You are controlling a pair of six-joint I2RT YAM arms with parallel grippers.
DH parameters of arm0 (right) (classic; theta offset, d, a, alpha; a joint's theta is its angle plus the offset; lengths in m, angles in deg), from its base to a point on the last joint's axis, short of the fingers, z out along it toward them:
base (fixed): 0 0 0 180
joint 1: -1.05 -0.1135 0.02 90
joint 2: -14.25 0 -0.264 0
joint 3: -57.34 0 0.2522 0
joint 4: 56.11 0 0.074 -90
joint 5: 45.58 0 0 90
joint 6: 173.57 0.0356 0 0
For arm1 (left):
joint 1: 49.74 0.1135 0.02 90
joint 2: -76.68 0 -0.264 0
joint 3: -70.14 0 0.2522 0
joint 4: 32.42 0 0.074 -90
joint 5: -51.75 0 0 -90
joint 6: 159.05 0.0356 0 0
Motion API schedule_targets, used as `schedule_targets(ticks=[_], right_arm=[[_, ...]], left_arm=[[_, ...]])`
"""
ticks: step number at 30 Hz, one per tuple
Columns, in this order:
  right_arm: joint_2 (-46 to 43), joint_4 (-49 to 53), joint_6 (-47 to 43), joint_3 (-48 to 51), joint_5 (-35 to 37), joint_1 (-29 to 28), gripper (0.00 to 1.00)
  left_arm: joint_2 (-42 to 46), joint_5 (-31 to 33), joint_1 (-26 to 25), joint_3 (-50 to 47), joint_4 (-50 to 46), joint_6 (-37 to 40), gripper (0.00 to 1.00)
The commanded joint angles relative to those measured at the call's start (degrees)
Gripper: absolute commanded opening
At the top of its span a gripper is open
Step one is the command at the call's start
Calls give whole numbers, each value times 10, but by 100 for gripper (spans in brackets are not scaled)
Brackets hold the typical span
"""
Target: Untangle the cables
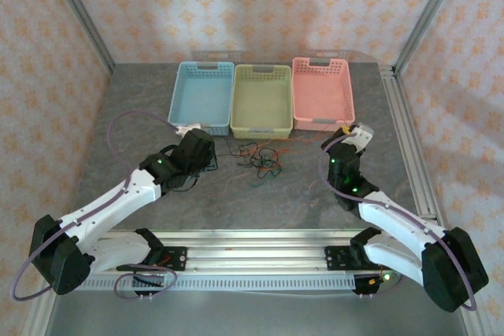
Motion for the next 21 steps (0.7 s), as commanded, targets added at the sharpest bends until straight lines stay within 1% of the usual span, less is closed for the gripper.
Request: schedule_targets(ticks=[1, 5, 9, 13, 15, 18, 19, 21], right_arm=[[-4, 4, -2, -1, -41, 3, 15], [-33, 22, 4, -4, -68, 3, 35], [-68, 43, 8, -2, -57, 3, 57], [-94, 57, 4, -3, -76, 3, 60], [-96, 41, -9, 3, -116, 3, 58], [-61, -24, -42, 7, -249, 3, 55], [-37, -30, -47, -4, -302, 3, 55], [7, -32, -54, -27, -381, 2, 52]], left_arm=[[-11, -17, 4, 9, 13, 28, 0], [-30, -26, 4, 28, 22, 47, 0], [-48, -31, 4, 54, 18, 57, 0], [-55, -38, 3, 67, 22, 67, 0], [-56, -48, 3, 70, 29, 73, 0], [-55, -68, 3, 72, 38, 83, 0], [-54, -77, 2, 73, 43, 86, 0], [-48, -93, 1, 76, 51, 90, 0]])
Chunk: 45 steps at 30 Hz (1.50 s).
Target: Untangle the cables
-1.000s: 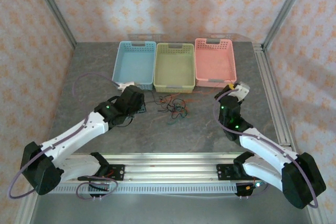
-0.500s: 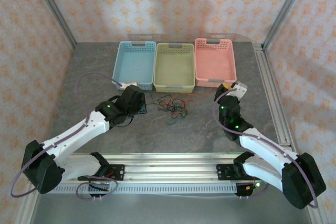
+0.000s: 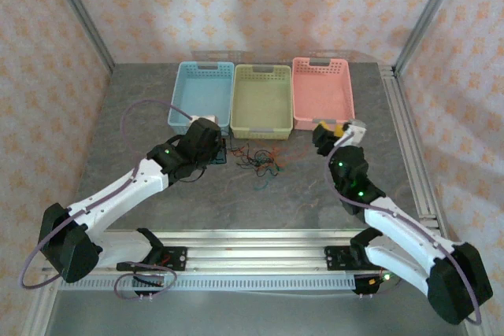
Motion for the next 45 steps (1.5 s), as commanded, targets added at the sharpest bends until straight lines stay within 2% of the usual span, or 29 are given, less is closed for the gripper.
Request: schedule_targets(ticks=[1, 3, 7, 12, 18, 22, 26, 29, 30, 33, 34, 36, 39, 45], right_arm=[[62, -32, -25, -32, -181, -3, 51], [98, -53, -32, -41, -237, -7, 50], [132, -52, -67, -60, -285, -31, 45], [135, -58, -111, -60, -286, -62, 42], [133, -84, -135, -46, -290, -70, 42], [132, -85, -141, -45, -288, -73, 42], [129, -83, -139, -43, -277, -73, 43], [124, -83, -139, -39, -258, -73, 45], [122, -83, -139, -38, -250, -73, 46], [115, -83, -139, -33, -233, -73, 46], [113, -83, -139, -32, -229, -73, 46], [110, -83, -139, -31, -225, -73, 46], [109, -83, -139, -30, -222, -73, 47], [113, -82, -138, -31, -222, -73, 47]], left_arm=[[12, -31, -2, 20, 24, 37, 0], [22, -43, -7, 24, 29, 49, 0], [38, -68, -17, 40, 34, 71, 0], [59, -96, -30, 58, 41, 79, 0], [81, -129, -45, 88, 35, 94, 0], [81, -124, -49, 100, 18, 93, 0], [48, -61, -49, 106, -32, 65, 0], [-12, -1, -49, 114, -93, 26, 6], [-27, 3, -49, 107, -94, 10, 13], [-59, 17, -49, 82, -82, -4, 48], [-70, 15, -49, 77, -74, -7, 54], [-107, -5, -48, 79, -60, -12, 57], [-159, -8, -49, 101, -56, -11, 56], [-251, 7, -50, 164, -66, -12, 46]])
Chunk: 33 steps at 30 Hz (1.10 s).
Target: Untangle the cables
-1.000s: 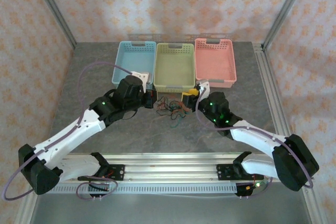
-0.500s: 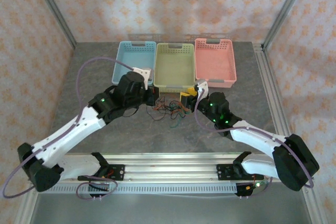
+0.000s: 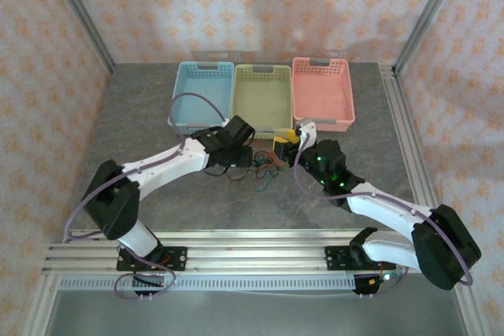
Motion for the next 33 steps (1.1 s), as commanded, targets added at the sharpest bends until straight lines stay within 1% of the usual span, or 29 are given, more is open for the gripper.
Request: schedule_targets(ticks=[1, 5, 10, 13, 16, 21, 27, 33], right_arm=[[-7, -19, -7, 5, 11, -4, 47], [-3, -18, -6, 3, 10, -4, 47], [-4, -17, -5, 2, 11, -4, 47], [-3, -15, -4, 1, 10, -4, 47], [-3, -14, -4, 1, 10, -4, 47], [-5, -14, -4, 1, 11, -4, 47], [-5, -12, -4, 1, 13, -4, 47], [-5, -11, -3, 1, 14, -4, 47]], left_arm=[[-35, 23, -5, 52, -13, -8, 46], [-82, 60, -7, 100, -39, 1, 39], [-119, 81, -7, 128, -56, 6, 35], [-132, 80, -6, 143, -62, 5, 33], [-141, 80, -6, 154, -65, 5, 28], [-152, 74, -4, 162, -73, 4, 24], [-156, 62, 3, 160, -73, -1, 26], [-178, 46, 8, 173, -91, -3, 26]])
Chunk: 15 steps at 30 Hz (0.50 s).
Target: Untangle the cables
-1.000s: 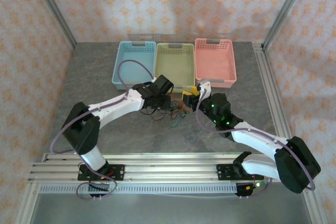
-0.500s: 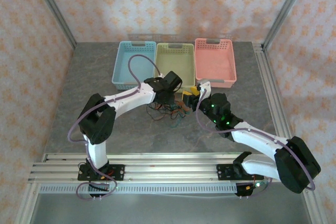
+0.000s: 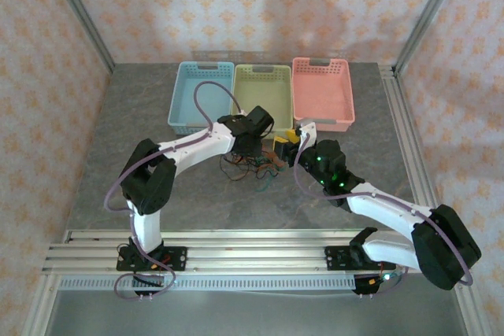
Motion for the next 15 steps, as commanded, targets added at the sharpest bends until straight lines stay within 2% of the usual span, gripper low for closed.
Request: schedule_targets(ticks=[1, 5, 12, 15], right_arm=[[-5, -11, -4, 1, 10, -4, 47], [-5, -11, -4, 1, 10, -4, 47], [-3, -11, -3, 0, 9, -4, 47], [-2, -11, -3, 0, 8, -4, 47]], left_arm=[[-28, -13, 8, 21, -32, -4, 25], [-26, -17, 9, 18, -28, -4, 20], [-4, -10, 9, 2, -11, -1, 1], [22, -7, 7, -9, 1, 9, 0]])
